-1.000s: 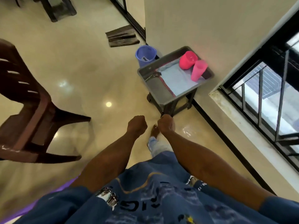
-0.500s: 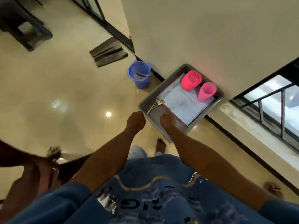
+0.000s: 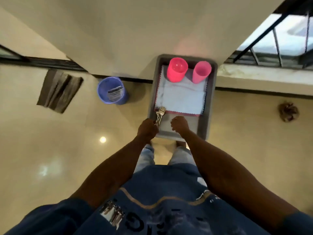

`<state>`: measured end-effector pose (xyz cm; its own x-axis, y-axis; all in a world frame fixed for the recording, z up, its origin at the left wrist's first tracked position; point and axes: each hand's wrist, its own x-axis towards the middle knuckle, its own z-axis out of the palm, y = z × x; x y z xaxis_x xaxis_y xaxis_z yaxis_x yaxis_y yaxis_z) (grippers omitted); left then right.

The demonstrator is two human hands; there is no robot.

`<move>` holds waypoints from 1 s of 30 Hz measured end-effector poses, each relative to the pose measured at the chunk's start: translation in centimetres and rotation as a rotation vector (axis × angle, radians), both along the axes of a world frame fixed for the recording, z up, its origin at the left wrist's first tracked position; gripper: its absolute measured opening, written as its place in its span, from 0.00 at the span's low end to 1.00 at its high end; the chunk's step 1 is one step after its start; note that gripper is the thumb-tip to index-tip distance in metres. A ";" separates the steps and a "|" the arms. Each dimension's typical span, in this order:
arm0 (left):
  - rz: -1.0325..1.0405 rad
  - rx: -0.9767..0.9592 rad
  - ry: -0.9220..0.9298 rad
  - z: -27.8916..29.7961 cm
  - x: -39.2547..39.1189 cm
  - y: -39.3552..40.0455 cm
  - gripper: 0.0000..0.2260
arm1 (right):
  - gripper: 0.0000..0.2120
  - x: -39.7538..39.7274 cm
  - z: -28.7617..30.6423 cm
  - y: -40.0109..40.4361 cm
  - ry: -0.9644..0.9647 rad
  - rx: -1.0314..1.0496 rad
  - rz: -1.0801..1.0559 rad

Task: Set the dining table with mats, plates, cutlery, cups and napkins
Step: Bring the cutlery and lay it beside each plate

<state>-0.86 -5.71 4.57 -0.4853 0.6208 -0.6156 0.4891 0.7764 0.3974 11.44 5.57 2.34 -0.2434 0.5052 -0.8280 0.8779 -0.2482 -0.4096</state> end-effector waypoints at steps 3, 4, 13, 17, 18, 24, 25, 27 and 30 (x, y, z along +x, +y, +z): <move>-0.132 -0.011 -0.017 -1.5 -2.5 0.6 0.10 | 0.15 -1.2 -1.8 -1.4 -0.013 -0.009 -0.077; -0.157 0.005 -0.022 -1.9 -3.0 0.7 0.10 | 0.14 -1.5 -2.3 -2.0 -0.016 -0.001 -0.106; 0.002 0.098 -0.008 -8.6 -7.1 1.6 0.06 | 0.10 -6.1 -9.4 -3.2 -0.106 0.088 -0.264; 0.054 0.150 0.034 -11.2 -8.2 2.0 0.09 | 0.12 -9.0 -12.5 -2.8 -0.077 0.160 -0.362; 0.066 0.170 0.044 -11.7 -8.3 2.0 0.10 | 0.14 -9.4 -13.0 -2.9 -0.078 0.161 -0.423; 0.079 0.192 0.039 -13.3 -8.6 1.7 0.10 | 0.19 -11.4 -14.8 -3.6 -0.142 0.205 -0.573; 0.075 0.194 0.038 -13.3 -8.5 1.6 0.10 | 0.17 -11.6 -15.1 -3.7 -0.151 0.213 -0.563; 0.072 0.200 0.036 -13.4 -8.4 1.4 0.10 | 0.12 -11.8 -15.3 -3.7 -0.164 0.230 -0.538; 0.073 0.205 0.032 -13.2 -8.4 1.1 0.10 | 0.11 -11.7 -15.1 -3.8 -0.145 0.222 -0.574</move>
